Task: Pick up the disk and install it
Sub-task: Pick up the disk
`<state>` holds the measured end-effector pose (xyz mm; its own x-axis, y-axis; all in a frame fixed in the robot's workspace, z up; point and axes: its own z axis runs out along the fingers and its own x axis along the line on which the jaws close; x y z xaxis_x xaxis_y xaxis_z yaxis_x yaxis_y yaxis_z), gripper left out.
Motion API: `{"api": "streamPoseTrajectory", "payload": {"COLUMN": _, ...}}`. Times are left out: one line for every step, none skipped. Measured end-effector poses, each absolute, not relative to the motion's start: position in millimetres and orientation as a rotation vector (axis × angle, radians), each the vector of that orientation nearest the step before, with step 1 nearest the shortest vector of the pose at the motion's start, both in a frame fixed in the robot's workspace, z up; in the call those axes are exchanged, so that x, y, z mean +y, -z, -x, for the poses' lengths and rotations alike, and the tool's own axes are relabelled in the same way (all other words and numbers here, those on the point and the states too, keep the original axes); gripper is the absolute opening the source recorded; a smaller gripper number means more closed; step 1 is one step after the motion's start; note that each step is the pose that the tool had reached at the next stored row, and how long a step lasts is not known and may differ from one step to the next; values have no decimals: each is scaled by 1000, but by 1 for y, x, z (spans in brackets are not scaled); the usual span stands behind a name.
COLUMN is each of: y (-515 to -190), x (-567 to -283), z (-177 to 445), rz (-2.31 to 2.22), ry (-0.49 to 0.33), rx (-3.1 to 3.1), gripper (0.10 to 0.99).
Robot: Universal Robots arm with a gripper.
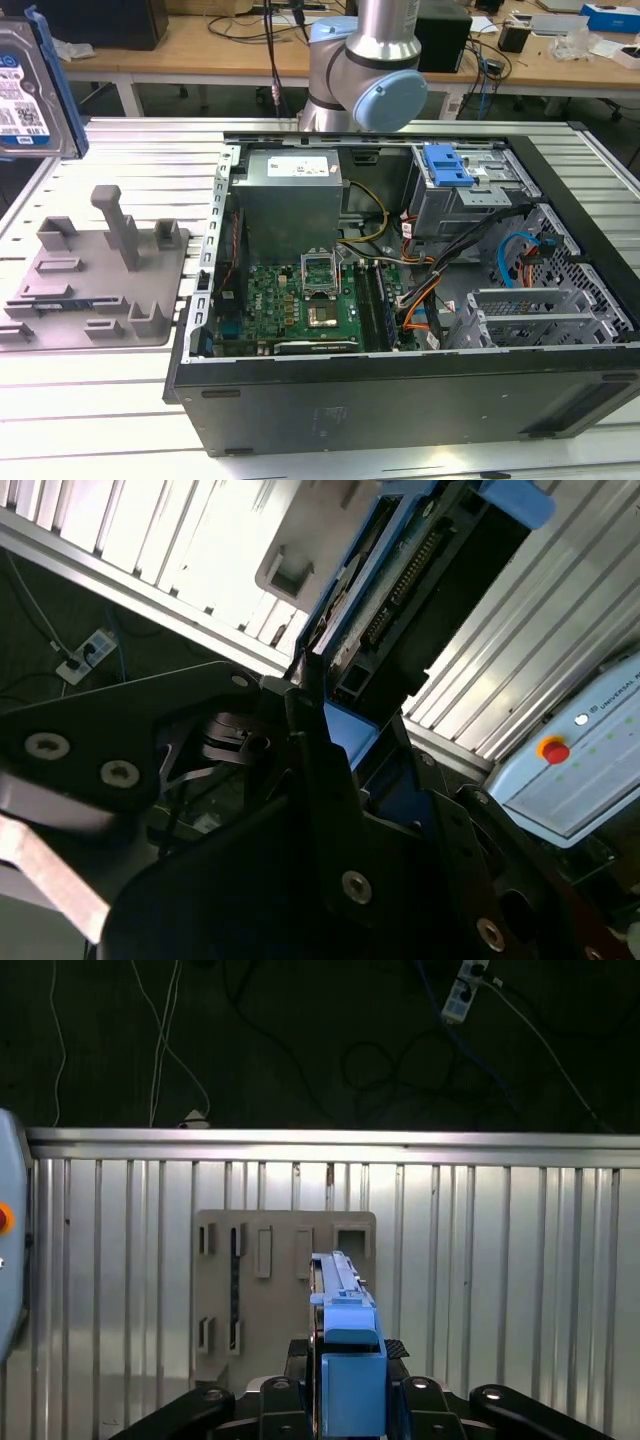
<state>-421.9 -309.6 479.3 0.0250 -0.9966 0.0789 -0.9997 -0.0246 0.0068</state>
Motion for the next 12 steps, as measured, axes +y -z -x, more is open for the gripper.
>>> {"api": "streamPoseTrajectory", "payload": {"y": -482, "x": -310, "z": 422, "rz": -2204, "ry": -81, "rx": -2150, "gripper": 369}}
{"api": "streamPoseTrajectory", "payload": {"y": -485, "x": -309, "z": 422, "rz": -2203, "ry": -83, "rx": -2149, "gripper": 369}}
{"api": "streamPoseTrajectory", "payload": {"y": -488, "x": -309, "z": 422, "rz": -2203, "ry": -85, "rx": -2148, "gripper": 369}}
{"api": "streamPoseTrajectory", "payload": {"y": -492, "x": -309, "z": 421, "rz": -2201, "ry": -87, "rx": -2147, "gripper": 369}}
{"api": "streamPoseTrajectory", "payload": {"y": -495, "x": -309, "z": 421, "rz": -2200, "ry": -89, "rx": -2146, "gripper": 369}}
{"api": "streamPoseTrajectory", "payload": {"y": -500, "x": -309, "z": 421, "rz": -2199, "ry": -92, "rx": -2145, "gripper": 369}}
{"api": "streamPoseTrajectory", "payload": {"y": -504, "x": -309, "z": 421, "rz": -2198, "ry": -94, "rx": -2144, "gripper": 369}}
{"api": "streamPoseTrajectory", "payload": {"y": -507, "x": -309, "z": 421, "rz": -2197, "ry": -95, "rx": -2143, "gripper": 369}}
{"api": "streamPoseTrajectory", "payload": {"y": -512, "x": -309, "z": 421, "rz": -2196, "ry": -98, "rx": -2142, "gripper": 369}}
{"api": "streamPoseTrajectory", "payload": {"y": -516, "x": -309, "z": 420, "rz": -2195, "ry": -100, "rx": -2141, "gripper": 369}}
{"api": "streamPoseTrajectory", "payload": {"y": -519, "x": -309, "z": 420, "rz": -2194, "ry": -102, "rx": -2140, "gripper": 369}}
{"api": "streamPoseTrajectory", "payload": {"y": -522, "x": -309, "z": 420, "rz": -2193, "ry": -104, "rx": -2139, "gripper": 369}}
